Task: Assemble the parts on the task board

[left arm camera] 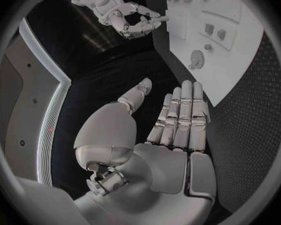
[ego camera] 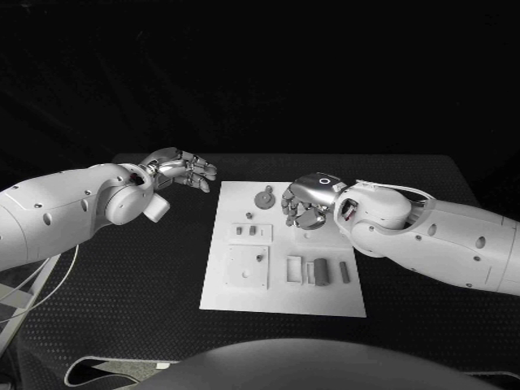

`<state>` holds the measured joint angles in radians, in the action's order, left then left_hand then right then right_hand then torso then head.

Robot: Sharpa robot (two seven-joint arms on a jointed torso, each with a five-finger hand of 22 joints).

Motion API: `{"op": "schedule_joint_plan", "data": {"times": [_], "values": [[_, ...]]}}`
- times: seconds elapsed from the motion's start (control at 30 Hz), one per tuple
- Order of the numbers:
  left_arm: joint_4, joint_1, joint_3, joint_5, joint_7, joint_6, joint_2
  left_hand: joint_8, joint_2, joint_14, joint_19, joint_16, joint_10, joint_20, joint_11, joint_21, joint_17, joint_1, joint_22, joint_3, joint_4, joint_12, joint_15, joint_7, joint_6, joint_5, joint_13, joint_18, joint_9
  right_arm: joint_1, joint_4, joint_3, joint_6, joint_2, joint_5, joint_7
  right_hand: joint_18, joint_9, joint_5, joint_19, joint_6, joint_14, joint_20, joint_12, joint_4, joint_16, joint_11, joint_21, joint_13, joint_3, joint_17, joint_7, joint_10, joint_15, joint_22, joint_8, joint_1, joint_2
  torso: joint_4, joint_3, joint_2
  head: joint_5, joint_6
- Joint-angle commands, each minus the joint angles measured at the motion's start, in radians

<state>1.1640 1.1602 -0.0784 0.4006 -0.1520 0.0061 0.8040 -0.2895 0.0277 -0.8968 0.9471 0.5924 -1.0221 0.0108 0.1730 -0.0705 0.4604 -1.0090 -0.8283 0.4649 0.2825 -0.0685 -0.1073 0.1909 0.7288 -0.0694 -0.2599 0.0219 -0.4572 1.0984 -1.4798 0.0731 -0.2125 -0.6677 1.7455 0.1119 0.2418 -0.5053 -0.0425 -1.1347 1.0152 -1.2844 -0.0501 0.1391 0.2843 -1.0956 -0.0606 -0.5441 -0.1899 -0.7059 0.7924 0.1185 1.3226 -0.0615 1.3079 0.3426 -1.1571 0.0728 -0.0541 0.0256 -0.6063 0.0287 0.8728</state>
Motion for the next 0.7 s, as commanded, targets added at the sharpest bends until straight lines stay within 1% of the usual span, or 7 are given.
{"op": "schedule_joint_plan", "data": {"times": [0.03,0.23,0.33,0.4,0.53,0.67,0.7], "values": [[0.001,0.001,0.001,0.001,-0.009,0.013,0.0,-0.004,0.0,-0.004,0.003,-0.007,0.006,-0.002,0.0,-0.001,0.001,0.009,0.002,-0.004,-0.003,-0.003,-0.001,0.037,-0.008,0.006,0.002,0.016,0.001,-0.001,-0.012,0.0,0.024,0.023,-0.037,-0.026,0.02,-0.001,-0.007,-0.004,0.006,0.004,0.003,0.002,0.003,-0.005,0.021,-0.005,-0.011,-0.009,0.001,-0.003,0.028,-0.01,0.021,0.003,0.003,-0.01,0.0012,0.0017,-0.001,0.005,0.0],[0.002,0.001,0.001,0.001,-0.009,0.013,-0.001,-0.004,0.0,-0.004,0.003,-0.007,0.006,-0.002,0.0,-0.001,0.002,0.009,0.002,-0.004,-0.003,-0.003,-0.001,0.037,-0.008,0.005,0.002,0.016,0.001,-0.005,-0.016,0.002,0.03,0.074,-0.028,-0.036,0.02,-0.002,-0.007,-0.003,0.004,0.005,0.003,0.001,0.004,-0.004,0.021,-0.004,-0.012,-0.01,0.001,-0.002,0.028,-0.01,0.021,0.003,0.004,-0.012,0.0011,0.0006,0.0,0.005,0.0],[0.003,0.001,0.001,0.001,-0.006,0.013,-0.003,-0.005,0.0,-0.004,0.003,-0.008,0.006,-0.002,0.0,-0.001,0.002,0.009,0.002,-0.004,-0.002,-0.003,-0.001,0.037,-0.008,0.005,0.002,0.016,0.001,-0.024,-0.015,0.005,0.038,0.103,-0.033,-0.041,0.02,-0.002,-0.007,-0.003,0.003,0.005,0.003,0.0,0.004,-0.003,0.021,-0.004,-0.013,-0.011,0.001,-0.002,0.027,-0.01,0.021,0.002,0.005,-0.013,-0.0008,-0.0007,0.0,0.001,0.0],[0.004,0.001,0.001,0.001,-0.006,0.011,-0.002,-0.005,0.0,-0.004,0.003,-0.008,0.007,-0.002,0.0,-0.001,0.002,0.009,0.002,-0.004,-0.002,-0.003,-0.001,0.037,-0.008,0.006,0.002,0.016,0.001,-0.033,-0.009,0.007,0.04,0.123,-0.03,-0.043,0.02,-0.002,-0.007,-0.002,0.003,0.006,0.003,-0.001,0.005,-0.003,0.021,-0.004,-0.013,-0.012,0.001,-0.002,0.026,-0.01,0.021,0.002,0.005,-0.014,-0.0011,-0.0011,-0.001,0.004,0.0],[0.004,0.001,0.001,0.001,-0.01,0.009,-0.003,-0.005,0.0,-0.004,0.003,-0.008,0.007,-0.002,0.0,-0.001,0.003,0.009,0.002,-0.004,-0.002,-0.003,-0.001,0.037,-0.008,0.005,0.002,0.016,0.001,-0.044,0.016,0.02,0.055,0.159,-0.013,-0.027,0.02,-0.002,-0.007,-0.002,0.002,0.006,0.003,-0.002,0.005,-0.002,0.021,-0.004,-0.014,-0.012,0.001,-0.002,0.026,-0.01,0.021,0.001,0.005,-0.014,-0.0009,-0.0005,-0.001,0.01,0.0],[0.005,0.002,0.001,0.001,-0.012,0.008,-0.006,-0.005,0.0,-0.005,0.003,-0.008,0.006,-0.002,0.0,-0.001,0.003,0.01,0.002,-0.004,-0.002,-0.003,-0.001,0.037,-0.008,0.005,0.002,0.016,0.001,-0.054,0.039,0.04,0.064,0.189,0.012,-0.016,0.02,-0.003,-0.007,-0.002,0.001,0.007,0.002,-0.002,0.005,-0.002,0.021,-0.004,-0.014,-0.012,0.001,-0.001,0.025,-0.01,0.021,0.001,0.006,-0.015,-0.0027,-0.0016,-0.001,0.017,0.0],[0.005,0.002,0.001,0.001,-0.013,0.008,-0.007,-0.005,0.0,-0.005,0.003,-0.008,0.006,-0.002,0.0,-0.001,0.003,0.01,0.002,-0.004,-0.002,-0.003,-0.001,0.037,-0.008,0.005,0.002,0.016,0.001,-0.055,0.046,0.049,0.064,0.197,0.026,-0.016,0.02,-0.003,-0.007,-0.001,0.001,0.007,0.002,-0.002,0.005,-0.002,0.021,-0.004,-0.014,-0.012,0.001,-0.001,0.025,-0.01,0.021,0.001,0.006,-0.015,-0.0035,-0.0021,-0.001,0.018,0.0]]}}
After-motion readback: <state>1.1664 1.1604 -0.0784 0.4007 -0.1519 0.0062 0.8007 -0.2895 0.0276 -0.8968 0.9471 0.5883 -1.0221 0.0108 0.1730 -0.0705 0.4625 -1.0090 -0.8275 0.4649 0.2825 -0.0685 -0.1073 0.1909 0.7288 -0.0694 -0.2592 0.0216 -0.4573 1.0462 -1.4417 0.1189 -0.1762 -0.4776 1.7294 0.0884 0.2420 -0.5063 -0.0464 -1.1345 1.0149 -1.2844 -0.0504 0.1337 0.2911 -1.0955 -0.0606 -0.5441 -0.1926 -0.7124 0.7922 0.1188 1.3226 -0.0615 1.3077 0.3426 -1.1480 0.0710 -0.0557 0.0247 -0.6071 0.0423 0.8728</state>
